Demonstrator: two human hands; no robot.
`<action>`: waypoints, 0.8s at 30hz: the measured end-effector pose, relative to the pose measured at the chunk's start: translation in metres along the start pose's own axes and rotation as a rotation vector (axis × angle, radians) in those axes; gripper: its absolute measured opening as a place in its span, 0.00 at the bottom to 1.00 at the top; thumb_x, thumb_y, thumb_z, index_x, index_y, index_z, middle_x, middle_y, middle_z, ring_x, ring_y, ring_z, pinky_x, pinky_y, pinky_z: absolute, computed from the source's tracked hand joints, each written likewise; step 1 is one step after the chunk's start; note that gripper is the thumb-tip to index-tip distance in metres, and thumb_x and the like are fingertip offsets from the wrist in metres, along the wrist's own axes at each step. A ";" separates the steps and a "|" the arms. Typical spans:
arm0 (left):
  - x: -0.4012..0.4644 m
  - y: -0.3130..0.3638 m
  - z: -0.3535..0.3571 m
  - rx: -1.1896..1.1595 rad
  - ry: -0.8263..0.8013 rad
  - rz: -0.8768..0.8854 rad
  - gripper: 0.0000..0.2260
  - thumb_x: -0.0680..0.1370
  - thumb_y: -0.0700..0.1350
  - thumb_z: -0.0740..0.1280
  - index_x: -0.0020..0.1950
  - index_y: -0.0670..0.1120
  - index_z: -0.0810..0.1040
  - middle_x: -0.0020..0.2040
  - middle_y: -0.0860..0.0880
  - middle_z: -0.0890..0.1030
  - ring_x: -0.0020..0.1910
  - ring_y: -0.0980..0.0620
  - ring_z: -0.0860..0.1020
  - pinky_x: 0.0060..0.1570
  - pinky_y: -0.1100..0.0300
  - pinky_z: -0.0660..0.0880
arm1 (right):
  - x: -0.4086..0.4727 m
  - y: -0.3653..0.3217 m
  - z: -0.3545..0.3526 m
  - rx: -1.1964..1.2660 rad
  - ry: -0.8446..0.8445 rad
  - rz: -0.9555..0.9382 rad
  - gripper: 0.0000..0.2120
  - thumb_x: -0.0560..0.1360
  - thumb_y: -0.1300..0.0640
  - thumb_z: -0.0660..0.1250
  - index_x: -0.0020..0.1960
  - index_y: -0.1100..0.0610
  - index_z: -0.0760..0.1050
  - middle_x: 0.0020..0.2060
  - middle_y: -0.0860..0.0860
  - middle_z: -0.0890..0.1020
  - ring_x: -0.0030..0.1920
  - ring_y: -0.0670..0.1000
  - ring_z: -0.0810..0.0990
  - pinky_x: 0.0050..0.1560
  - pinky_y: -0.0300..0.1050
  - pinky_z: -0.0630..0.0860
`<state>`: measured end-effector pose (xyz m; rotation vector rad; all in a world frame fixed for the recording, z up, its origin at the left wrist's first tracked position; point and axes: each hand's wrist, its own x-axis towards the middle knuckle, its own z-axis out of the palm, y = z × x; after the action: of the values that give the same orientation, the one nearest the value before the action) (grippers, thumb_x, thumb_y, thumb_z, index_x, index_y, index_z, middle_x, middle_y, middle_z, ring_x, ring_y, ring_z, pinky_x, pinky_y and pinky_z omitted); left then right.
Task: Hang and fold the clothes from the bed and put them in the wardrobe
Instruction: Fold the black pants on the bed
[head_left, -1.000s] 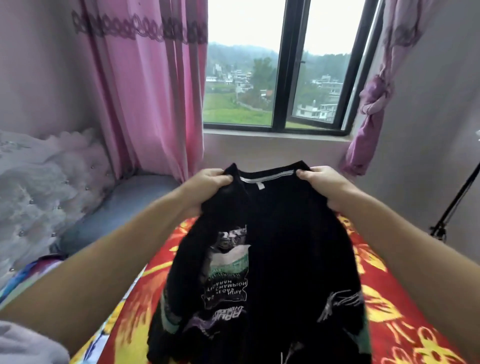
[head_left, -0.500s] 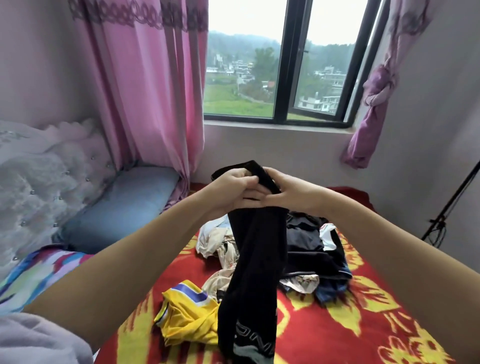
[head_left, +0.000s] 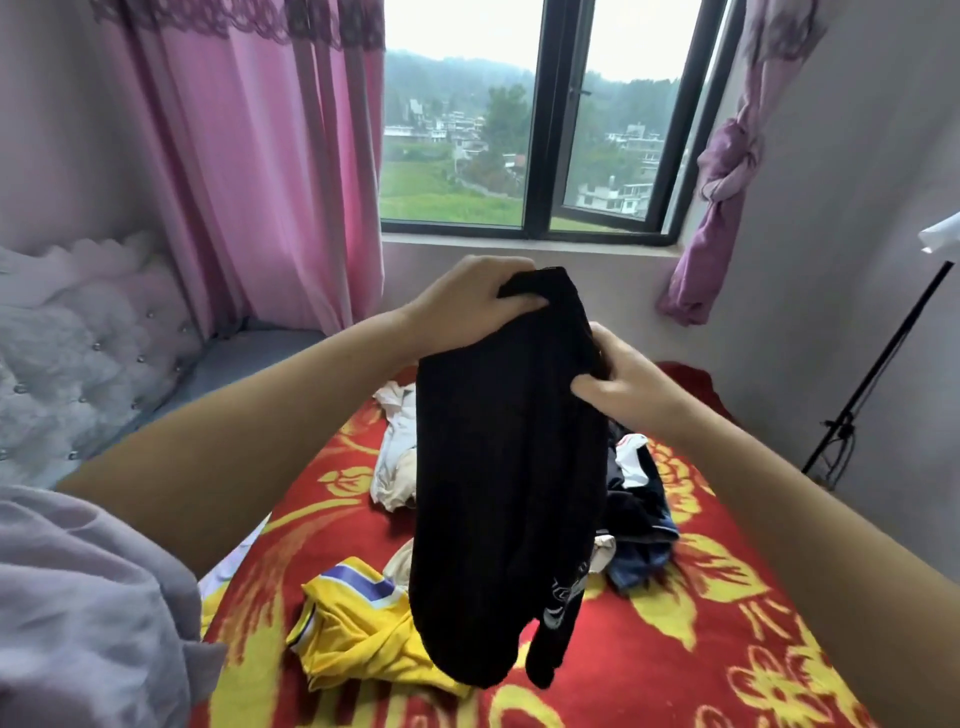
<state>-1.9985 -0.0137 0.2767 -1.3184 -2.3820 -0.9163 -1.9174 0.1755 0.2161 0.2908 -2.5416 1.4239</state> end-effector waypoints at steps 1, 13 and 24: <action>0.009 0.004 0.001 0.003 -0.031 0.022 0.08 0.79 0.44 0.65 0.51 0.40 0.79 0.45 0.49 0.81 0.44 0.53 0.78 0.46 0.68 0.72 | -0.008 0.017 0.002 -0.094 -0.044 0.061 0.15 0.71 0.63 0.63 0.45 0.42 0.75 0.38 0.40 0.80 0.40 0.39 0.78 0.43 0.39 0.75; 0.072 -0.011 0.109 0.028 -0.199 0.020 0.09 0.78 0.48 0.67 0.49 0.42 0.80 0.43 0.49 0.80 0.42 0.51 0.77 0.46 0.60 0.73 | -0.070 0.149 -0.101 -0.607 0.261 0.464 0.12 0.73 0.53 0.59 0.38 0.61 0.73 0.33 0.56 0.77 0.38 0.58 0.74 0.36 0.49 0.63; 0.020 -0.051 0.116 0.298 0.261 0.264 0.19 0.75 0.58 0.64 0.45 0.41 0.75 0.34 0.43 0.81 0.31 0.41 0.80 0.31 0.55 0.72 | -0.129 0.078 -0.089 -0.559 0.278 -0.034 0.05 0.76 0.55 0.68 0.50 0.52 0.74 0.30 0.41 0.77 0.31 0.42 0.78 0.31 0.26 0.68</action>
<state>-2.0444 0.0545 0.1780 -1.2683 -1.9954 -0.5896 -1.8069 0.3003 0.1617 0.0353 -2.5480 0.6373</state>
